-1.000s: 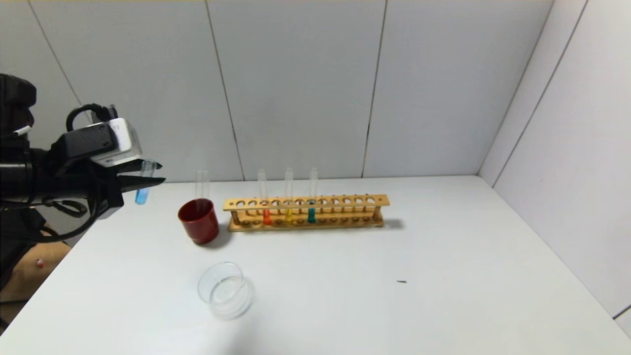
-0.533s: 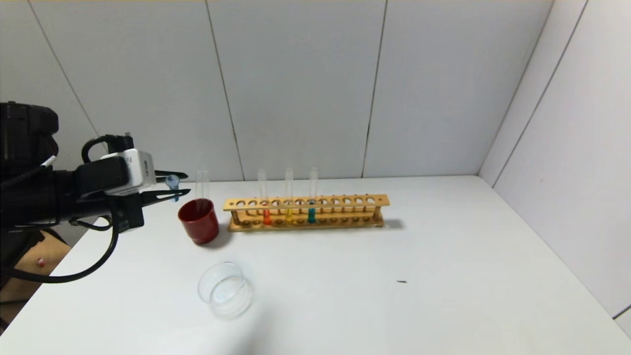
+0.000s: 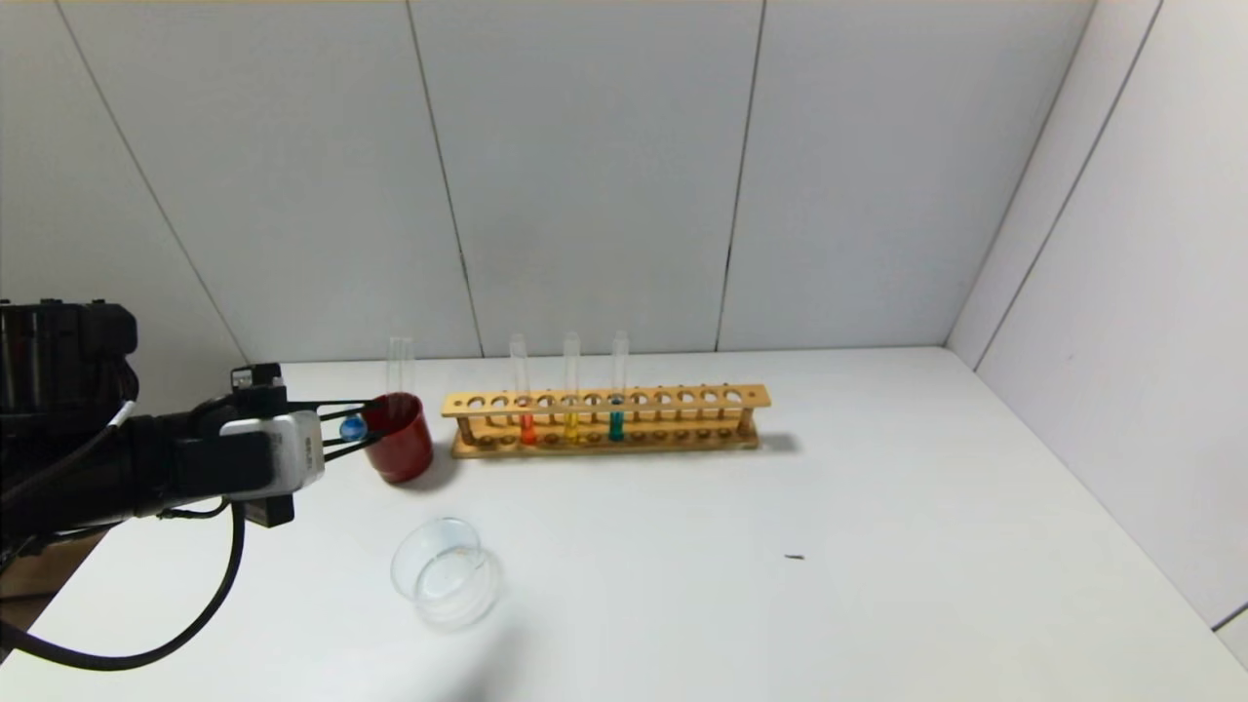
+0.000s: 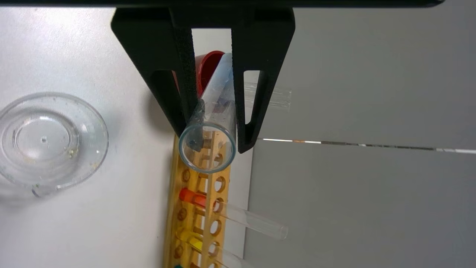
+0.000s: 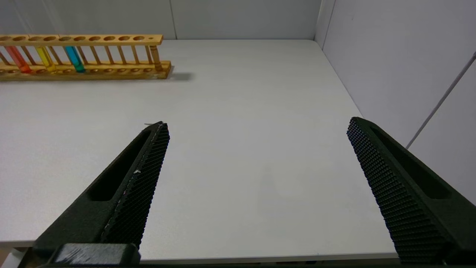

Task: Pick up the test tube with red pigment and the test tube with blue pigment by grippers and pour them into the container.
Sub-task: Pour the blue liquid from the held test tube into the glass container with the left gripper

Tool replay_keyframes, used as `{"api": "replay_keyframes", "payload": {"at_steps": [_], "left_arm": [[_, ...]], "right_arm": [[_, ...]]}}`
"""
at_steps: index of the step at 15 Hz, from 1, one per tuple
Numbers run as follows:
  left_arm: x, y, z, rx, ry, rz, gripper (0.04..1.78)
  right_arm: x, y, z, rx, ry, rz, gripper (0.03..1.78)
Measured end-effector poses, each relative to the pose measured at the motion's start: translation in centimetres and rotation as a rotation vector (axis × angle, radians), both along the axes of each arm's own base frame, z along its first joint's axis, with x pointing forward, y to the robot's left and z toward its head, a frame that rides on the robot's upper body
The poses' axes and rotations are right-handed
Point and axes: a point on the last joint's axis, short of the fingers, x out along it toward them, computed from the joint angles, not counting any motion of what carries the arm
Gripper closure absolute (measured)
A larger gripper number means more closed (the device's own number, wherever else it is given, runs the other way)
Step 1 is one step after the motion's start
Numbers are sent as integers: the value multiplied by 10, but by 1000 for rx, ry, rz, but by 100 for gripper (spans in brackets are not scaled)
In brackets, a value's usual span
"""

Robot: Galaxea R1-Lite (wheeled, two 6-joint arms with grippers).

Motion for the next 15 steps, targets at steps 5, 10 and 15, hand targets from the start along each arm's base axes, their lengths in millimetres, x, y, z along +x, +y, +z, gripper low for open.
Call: {"api": "replay_keyframes", "payload": {"at_steps": [5, 10, 15], "left_arm": [[-12, 1, -14, 110, -40, -47, 150], [-16, 1, -25, 224, -85, -109, 150], [-7, 1, -36, 312, -116, -163, 150]], "right_arm": [[0, 0, 0, 0, 0, 0, 6], [0, 0, 0, 0, 0, 0, 6], [0, 0, 0, 0, 0, 0, 6]]}}
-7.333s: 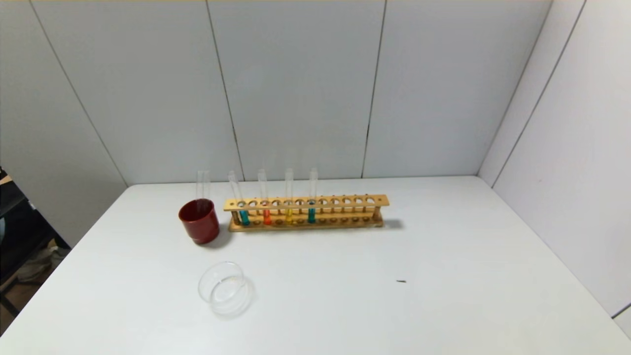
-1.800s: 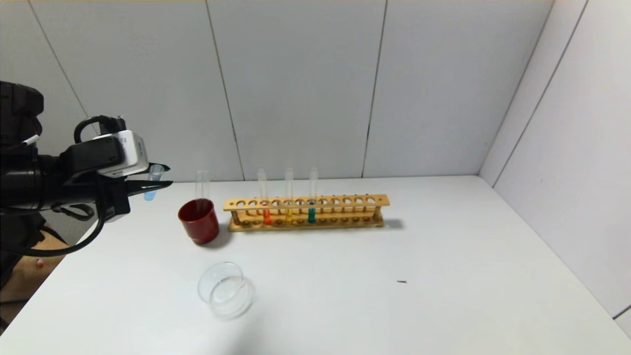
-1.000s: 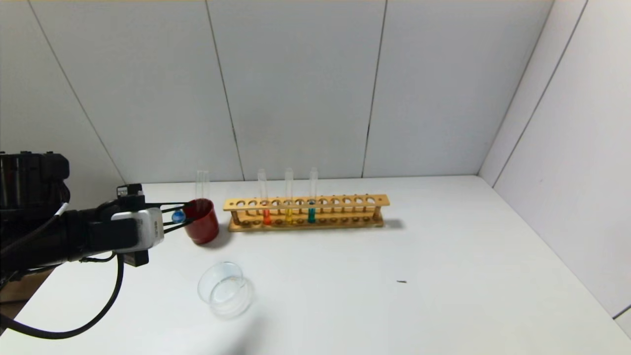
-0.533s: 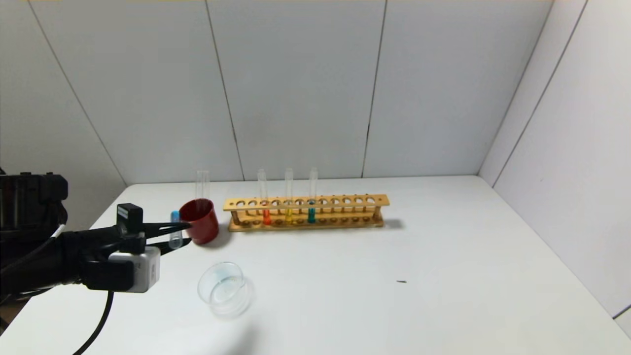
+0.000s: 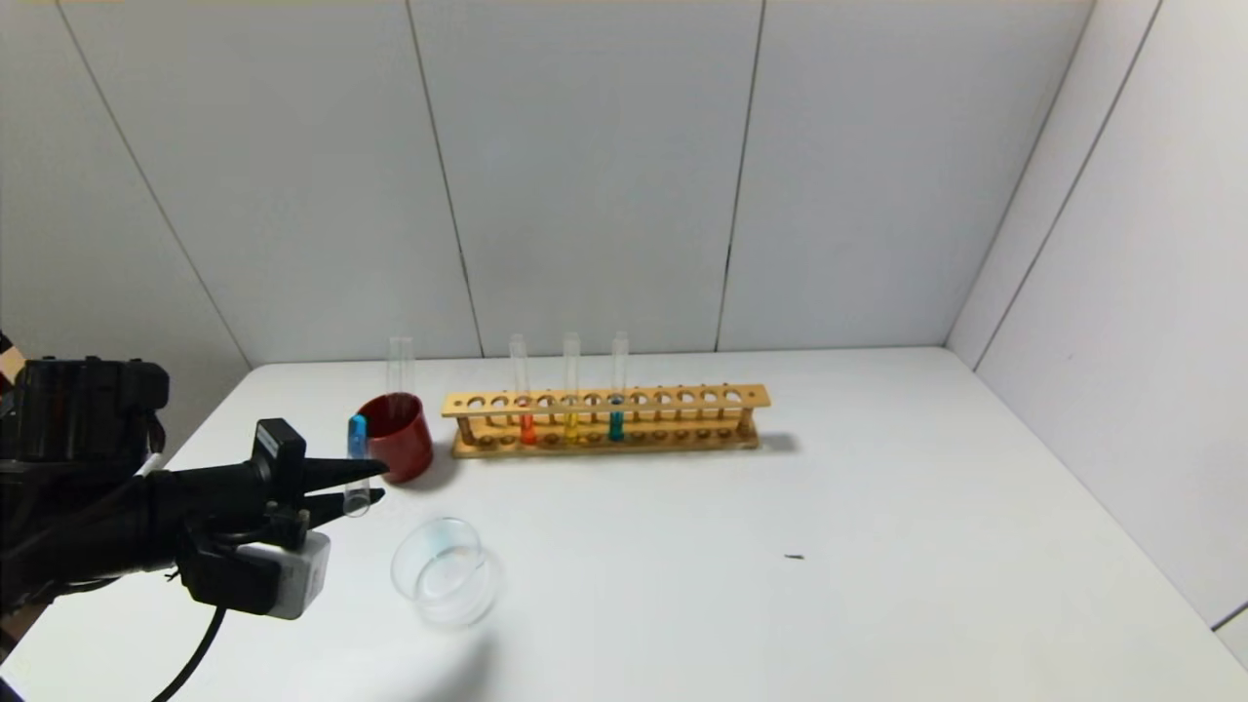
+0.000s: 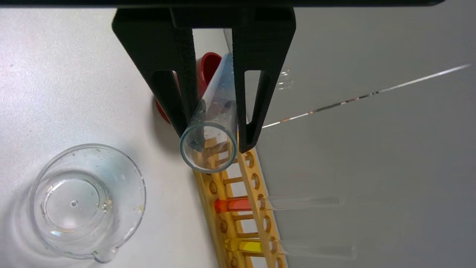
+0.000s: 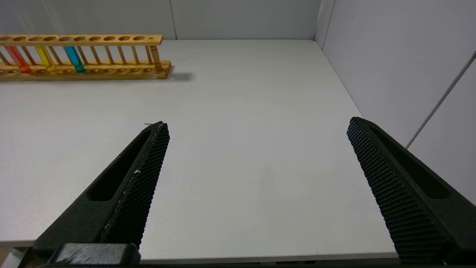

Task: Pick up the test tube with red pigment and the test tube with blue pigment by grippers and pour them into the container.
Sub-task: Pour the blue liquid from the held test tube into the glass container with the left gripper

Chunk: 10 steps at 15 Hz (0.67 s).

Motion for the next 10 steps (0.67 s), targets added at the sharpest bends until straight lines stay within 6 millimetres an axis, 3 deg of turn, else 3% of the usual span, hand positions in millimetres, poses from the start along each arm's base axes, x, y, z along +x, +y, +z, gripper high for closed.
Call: {"api": "replay_keyframes", "payload": {"at_steps": [5, 10], "left_arm": [[20, 3, -10, 128, -25, 25, 150], [27, -12, -7, 195, -59, 14, 150]], "right_arm": [[0, 0, 0, 0, 0, 0, 6], [0, 0, 0, 0, 0, 0, 6]]}}
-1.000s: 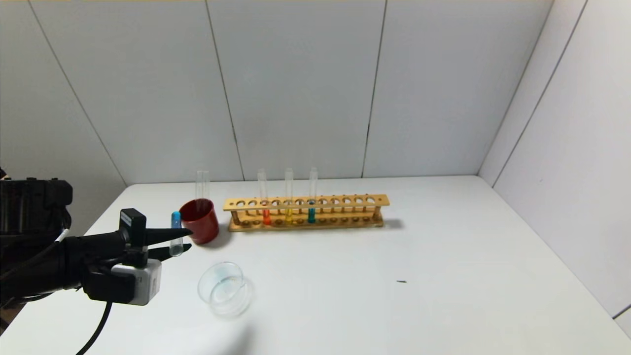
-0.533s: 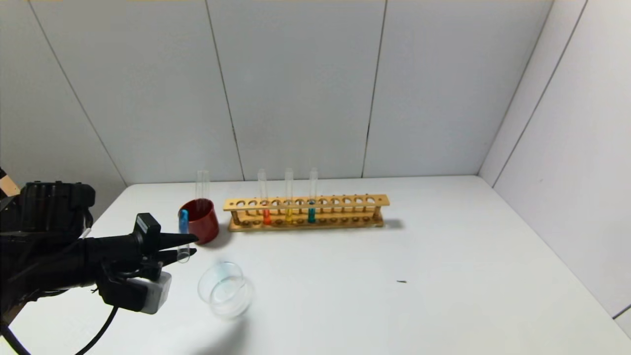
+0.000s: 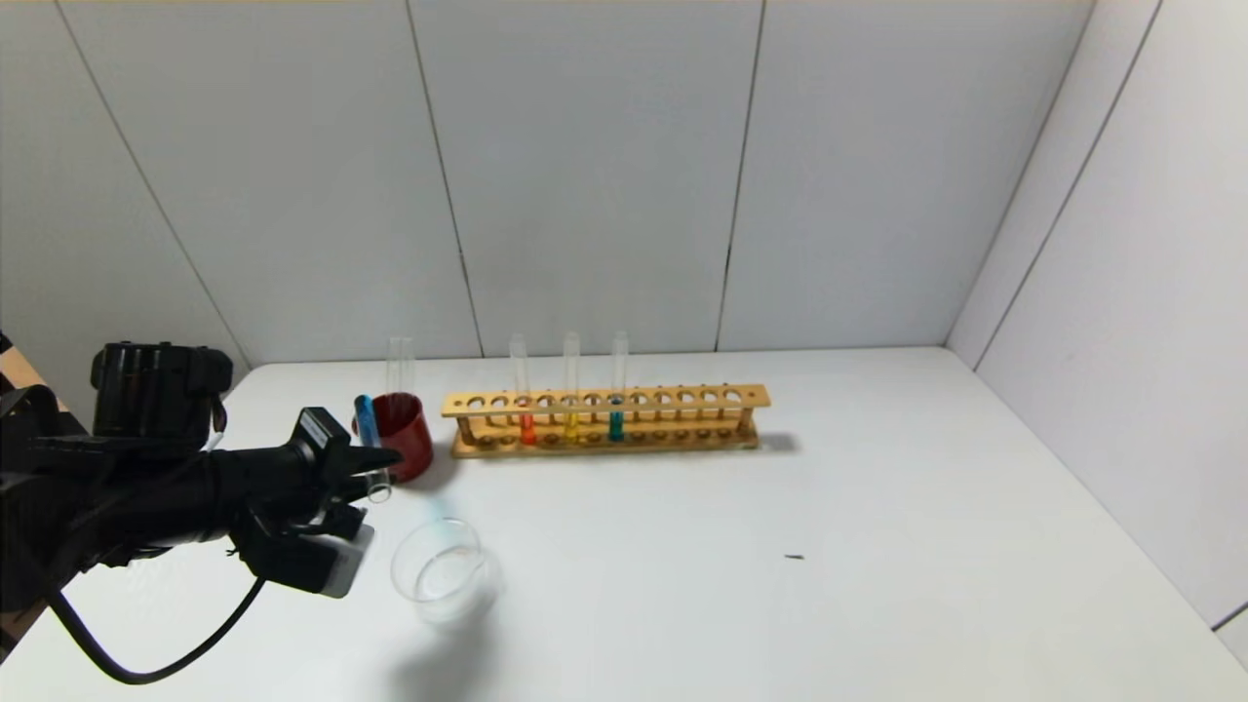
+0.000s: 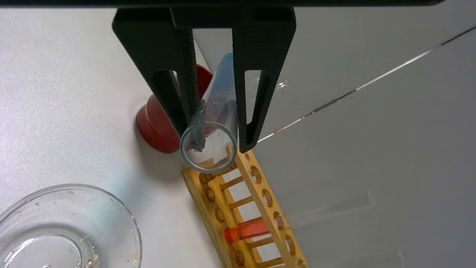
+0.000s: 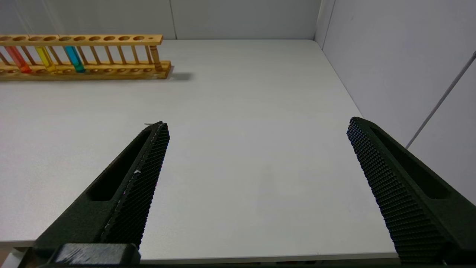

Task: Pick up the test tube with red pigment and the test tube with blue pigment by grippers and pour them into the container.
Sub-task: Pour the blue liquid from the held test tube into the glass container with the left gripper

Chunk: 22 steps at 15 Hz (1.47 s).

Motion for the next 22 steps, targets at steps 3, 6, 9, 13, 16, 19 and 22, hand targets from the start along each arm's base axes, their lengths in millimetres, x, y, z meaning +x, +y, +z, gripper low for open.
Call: {"api": "replay_keyframes", "payload": {"at_steps": [3, 6, 9, 13, 16, 19, 22], "left_arm": [[1, -3, -1, 81, -34, -11, 150], [2, -3, -6, 103, -18, 5, 150], [4, -3, -10, 106, -2, 5, 150], [9, -3, -15, 137, -1, 15, 150], [10, -5, -16, 173, -14, -17, 150], [10, -10, -19, 182, -9, -46, 150], [12, -13, -22, 201, -12, -61, 150]], "right_arm": [[0, 0, 0, 0, 0, 0, 6], [0, 0, 0, 0, 0, 0, 6], [0, 0, 0, 0, 0, 0, 6], [0, 0, 0, 0, 0, 0, 6], [0, 0, 0, 0, 0, 0, 6], [0, 0, 0, 0, 0, 0, 6], [0, 0, 0, 0, 0, 0, 6]]}}
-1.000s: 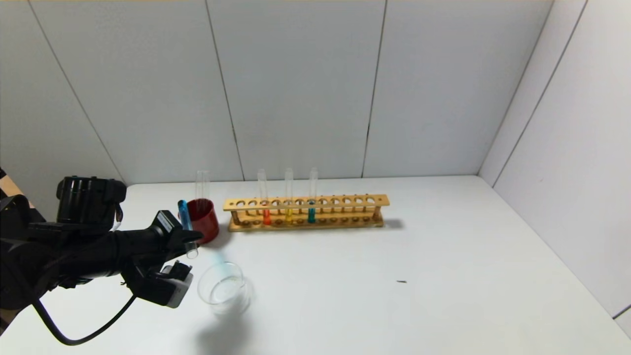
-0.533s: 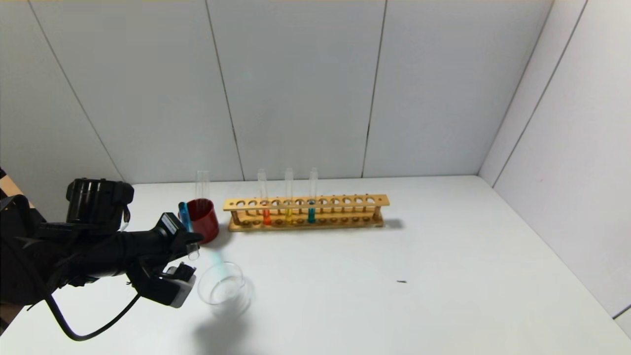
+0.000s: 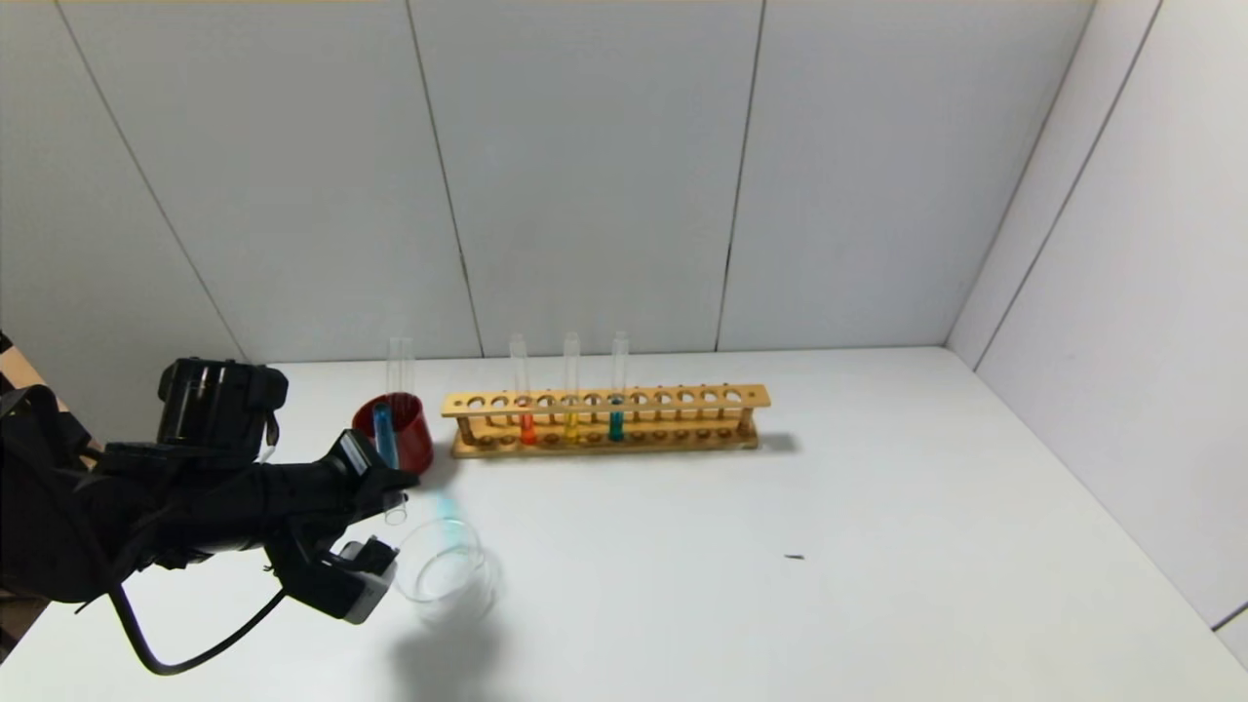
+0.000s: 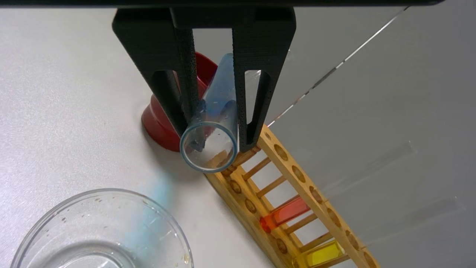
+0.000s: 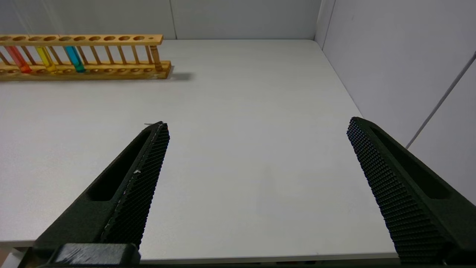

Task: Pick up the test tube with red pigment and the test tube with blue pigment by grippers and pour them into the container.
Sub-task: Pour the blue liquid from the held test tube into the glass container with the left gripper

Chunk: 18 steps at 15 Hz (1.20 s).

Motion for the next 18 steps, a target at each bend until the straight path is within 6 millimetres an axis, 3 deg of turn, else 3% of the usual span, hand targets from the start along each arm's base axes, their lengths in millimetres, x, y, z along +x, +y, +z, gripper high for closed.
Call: {"api": "replay_keyframes", "payload": {"at_steps": [8, 18], "left_arm": [[3, 0, -2, 98, -39, -8, 150], [4, -14, -3, 177, -66, 16, 150]], "right_arm": [[0, 0, 0, 0, 0, 0, 6], [0, 0, 0, 0, 0, 0, 6]]}}
